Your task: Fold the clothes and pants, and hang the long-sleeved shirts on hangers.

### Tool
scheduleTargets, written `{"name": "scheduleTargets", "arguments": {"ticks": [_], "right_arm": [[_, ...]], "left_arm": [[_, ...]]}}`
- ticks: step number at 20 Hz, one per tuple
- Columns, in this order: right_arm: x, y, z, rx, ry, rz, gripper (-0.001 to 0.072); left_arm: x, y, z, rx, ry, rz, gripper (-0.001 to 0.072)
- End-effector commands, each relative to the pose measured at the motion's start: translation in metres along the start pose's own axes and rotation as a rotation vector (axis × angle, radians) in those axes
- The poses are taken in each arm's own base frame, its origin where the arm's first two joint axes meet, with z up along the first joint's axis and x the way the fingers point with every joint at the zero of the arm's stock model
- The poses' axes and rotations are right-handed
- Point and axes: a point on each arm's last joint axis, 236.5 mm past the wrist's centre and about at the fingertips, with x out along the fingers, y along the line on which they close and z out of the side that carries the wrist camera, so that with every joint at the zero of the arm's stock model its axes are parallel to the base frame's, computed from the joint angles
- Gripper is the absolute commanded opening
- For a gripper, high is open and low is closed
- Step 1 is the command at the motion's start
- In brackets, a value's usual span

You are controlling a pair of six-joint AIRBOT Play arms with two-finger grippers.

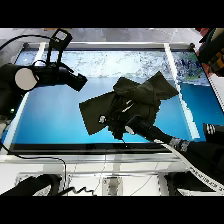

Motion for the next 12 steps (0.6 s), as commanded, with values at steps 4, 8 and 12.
{"name": "scheduleTargets", "arguments": {"ticks": [4, 8, 12], "right_arm": [[0.001, 0.013, 0.028, -0.081, -0.073, -0.022, 0.0569], [0.008, 0.013, 0.023, -0.095, -0.055, -0.022, 0.0564], [0.012, 0.016, 0.019, -0.096, -0.040, -0.013, 0.0549]], "left_arm": [[0.002, 0.000, -0.001, -0.001, 0.004, -0.001, 0.0706], [0.002, 0.000, -0.001, -0.001, 0.004, -0.002, 0.0705], [0.002, 0.000, -0.001, -0.001, 0.004, -0.001, 0.0706]]}}
